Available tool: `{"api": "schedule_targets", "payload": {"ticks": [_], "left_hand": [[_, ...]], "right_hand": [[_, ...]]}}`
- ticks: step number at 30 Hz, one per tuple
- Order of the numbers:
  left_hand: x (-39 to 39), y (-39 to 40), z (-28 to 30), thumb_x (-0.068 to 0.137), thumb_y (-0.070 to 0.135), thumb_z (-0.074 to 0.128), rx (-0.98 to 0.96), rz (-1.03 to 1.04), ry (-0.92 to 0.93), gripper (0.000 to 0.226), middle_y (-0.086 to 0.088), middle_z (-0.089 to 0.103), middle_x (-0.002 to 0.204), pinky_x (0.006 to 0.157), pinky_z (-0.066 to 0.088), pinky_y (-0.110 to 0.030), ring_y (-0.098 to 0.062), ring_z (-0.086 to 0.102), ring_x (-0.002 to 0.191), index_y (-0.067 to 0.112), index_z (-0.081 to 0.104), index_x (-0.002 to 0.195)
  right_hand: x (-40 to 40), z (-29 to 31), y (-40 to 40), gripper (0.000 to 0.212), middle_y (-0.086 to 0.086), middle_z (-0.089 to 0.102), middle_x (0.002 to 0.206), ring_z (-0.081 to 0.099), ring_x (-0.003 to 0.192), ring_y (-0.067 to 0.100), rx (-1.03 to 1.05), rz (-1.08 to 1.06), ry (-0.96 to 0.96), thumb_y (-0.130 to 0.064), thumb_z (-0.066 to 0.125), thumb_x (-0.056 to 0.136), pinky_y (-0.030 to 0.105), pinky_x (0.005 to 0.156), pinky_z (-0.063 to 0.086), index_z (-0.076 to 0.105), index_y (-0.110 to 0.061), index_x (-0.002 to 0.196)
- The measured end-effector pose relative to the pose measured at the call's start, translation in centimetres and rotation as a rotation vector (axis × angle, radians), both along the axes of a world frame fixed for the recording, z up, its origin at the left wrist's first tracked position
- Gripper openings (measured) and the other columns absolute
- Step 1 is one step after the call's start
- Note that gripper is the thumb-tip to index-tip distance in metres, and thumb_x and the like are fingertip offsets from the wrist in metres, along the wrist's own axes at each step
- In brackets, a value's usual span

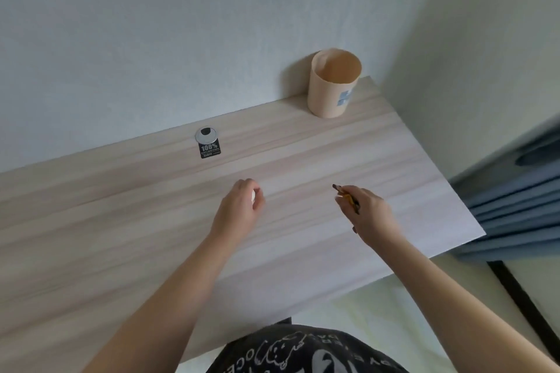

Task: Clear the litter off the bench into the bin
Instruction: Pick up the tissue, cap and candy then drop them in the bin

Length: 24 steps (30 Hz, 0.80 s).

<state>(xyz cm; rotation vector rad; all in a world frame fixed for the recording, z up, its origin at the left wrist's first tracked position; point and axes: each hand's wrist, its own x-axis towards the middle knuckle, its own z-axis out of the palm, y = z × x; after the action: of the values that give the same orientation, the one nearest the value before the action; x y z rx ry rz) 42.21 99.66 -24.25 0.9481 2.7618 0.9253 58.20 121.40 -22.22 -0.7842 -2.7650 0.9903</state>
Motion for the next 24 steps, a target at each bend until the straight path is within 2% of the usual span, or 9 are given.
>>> {"api": "schedule_targets", "payload": {"ticks": [4,7,10,11,15,18,21,24], "left_hand": [[6.6,3.7,1.6,0.083,0.010,0.059,-0.036,-0.020,0.041,0.008,-0.012,0.052,0.077,0.054,0.045,-0.039,-0.037,0.053,0.060,0.008,0.052,0.079],[12.3,6.4,2.8,0.082,0.010,0.059,-0.011,-0.040,0.033,0.009,-0.011,0.052,0.075,0.055,0.044,-0.038,-0.034,0.052,0.061,0.008,0.051,0.078],[17.3,9.5,3.6,0.086,0.014,0.058,-0.013,-0.122,0.036,0.010,-0.012,0.052,0.078,0.056,0.044,-0.038,-0.035,0.053,0.062,0.007,0.052,0.081],[18.6,10.4,3.9,0.089,0.016,0.056,-0.019,-0.147,0.025,0.010,-0.011,0.051,0.080,0.056,0.044,-0.038,-0.035,0.053,0.063,0.008,0.051,0.084],[21.5,12.5,4.5,0.093,0.021,0.051,-0.030,-0.209,0.013,0.012,-0.009,0.049,0.087,0.060,0.046,-0.039,-0.031,0.052,0.063,0.010,0.051,0.089],[21.8,13.3,4.9,0.093,0.021,0.051,-0.047,-0.239,0.042,0.011,-0.008,0.050,0.088,0.059,0.044,-0.035,-0.026,0.049,0.061,0.011,0.052,0.088],[20.5,14.2,5.2,0.091,0.019,0.053,-0.069,-0.263,0.092,0.009,-0.007,0.052,0.088,0.057,0.040,-0.031,-0.021,0.044,0.060,0.011,0.053,0.086],[18.7,15.3,5.1,0.089,0.015,0.055,-0.077,-0.252,0.125,0.008,-0.007,0.053,0.086,0.055,0.043,-0.035,-0.025,0.047,0.059,0.010,0.053,0.084]], "right_hand": [[7.6,0.6,2.7,0.023,0.000,0.056,0.080,0.057,0.057,0.020,-0.021,-0.006,0.025,-0.039,0.054,0.091,0.042,0.055,0.053,0.059,-0.023,0.107],[13.0,1.0,4.7,0.023,-0.004,0.056,0.080,0.058,0.051,0.013,-0.063,0.020,-0.004,-0.043,0.056,0.089,0.035,0.050,0.051,0.058,-0.026,0.103],[17.7,1.7,6.5,0.020,-0.007,0.057,0.082,0.056,0.045,0.008,-0.081,-0.033,0.027,-0.046,0.057,0.087,0.021,0.044,0.047,0.057,-0.029,0.099],[19.0,2.1,7.1,0.020,-0.007,0.058,0.084,0.056,0.044,0.008,-0.077,-0.055,0.037,-0.046,0.057,0.087,0.021,0.044,0.048,0.057,-0.029,0.098],[21.6,3.2,8.9,0.024,-0.004,0.061,0.090,0.061,0.055,0.019,-0.023,-0.101,0.037,-0.046,0.054,0.089,0.039,0.059,0.054,0.056,-0.028,0.103],[21.7,3.9,10.2,0.028,-0.005,0.060,0.089,0.062,0.060,0.021,-0.011,-0.105,0.051,-0.048,0.053,0.089,0.038,0.061,0.054,0.051,-0.029,0.109],[20.5,4.3,11.6,0.028,-0.003,0.060,0.084,0.059,0.058,0.019,-0.018,-0.098,0.084,-0.048,0.054,0.089,0.039,0.058,0.053,0.050,-0.027,0.107],[18.3,4.4,13.0,0.030,0.000,0.060,0.086,0.060,0.058,0.021,-0.008,-0.067,0.085,-0.047,0.054,0.089,0.040,0.059,0.054,0.050,-0.024,0.107]]}}
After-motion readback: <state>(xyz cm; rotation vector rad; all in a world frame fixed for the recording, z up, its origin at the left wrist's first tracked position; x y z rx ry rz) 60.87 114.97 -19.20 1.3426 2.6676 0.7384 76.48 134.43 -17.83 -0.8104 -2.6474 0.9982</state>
